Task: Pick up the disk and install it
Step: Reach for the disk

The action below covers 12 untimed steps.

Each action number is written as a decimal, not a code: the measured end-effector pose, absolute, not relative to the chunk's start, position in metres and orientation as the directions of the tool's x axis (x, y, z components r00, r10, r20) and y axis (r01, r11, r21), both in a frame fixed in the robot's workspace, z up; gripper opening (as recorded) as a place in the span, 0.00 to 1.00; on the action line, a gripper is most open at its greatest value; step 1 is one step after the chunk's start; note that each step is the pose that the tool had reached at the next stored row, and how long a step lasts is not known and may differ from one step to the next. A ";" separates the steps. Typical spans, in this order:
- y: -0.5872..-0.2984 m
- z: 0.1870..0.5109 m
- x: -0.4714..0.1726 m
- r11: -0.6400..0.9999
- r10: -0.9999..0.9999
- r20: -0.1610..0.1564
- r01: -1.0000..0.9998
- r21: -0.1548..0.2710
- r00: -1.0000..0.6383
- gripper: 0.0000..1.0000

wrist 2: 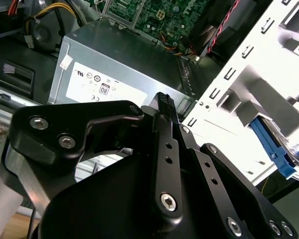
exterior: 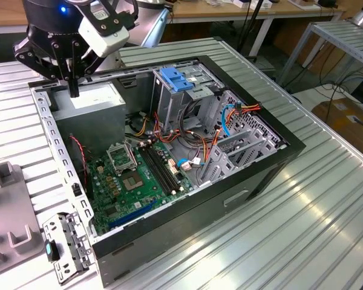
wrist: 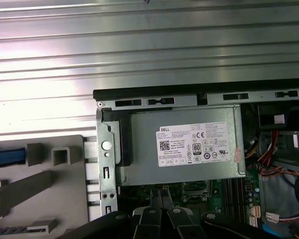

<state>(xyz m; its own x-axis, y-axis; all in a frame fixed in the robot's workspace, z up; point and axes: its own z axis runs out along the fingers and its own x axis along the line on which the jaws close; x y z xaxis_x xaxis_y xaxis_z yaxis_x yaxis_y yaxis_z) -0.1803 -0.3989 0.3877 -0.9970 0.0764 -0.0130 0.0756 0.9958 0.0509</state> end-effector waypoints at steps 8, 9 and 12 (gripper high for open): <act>-0.399 0.387 -0.184 0.996 0.076 -0.010 0.076 0.051 -0.997 0.11; -0.399 0.387 -0.184 0.996 0.076 -0.009 0.076 0.051 -0.997 0.11; -0.399 0.387 -0.186 0.996 0.076 -0.008 0.076 0.051 -0.997 0.11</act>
<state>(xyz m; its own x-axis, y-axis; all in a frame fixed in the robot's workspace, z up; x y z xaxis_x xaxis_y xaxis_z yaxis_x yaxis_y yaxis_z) -0.1858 -0.3989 0.3869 -0.9970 0.0764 -0.0077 0.0759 0.9958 0.0515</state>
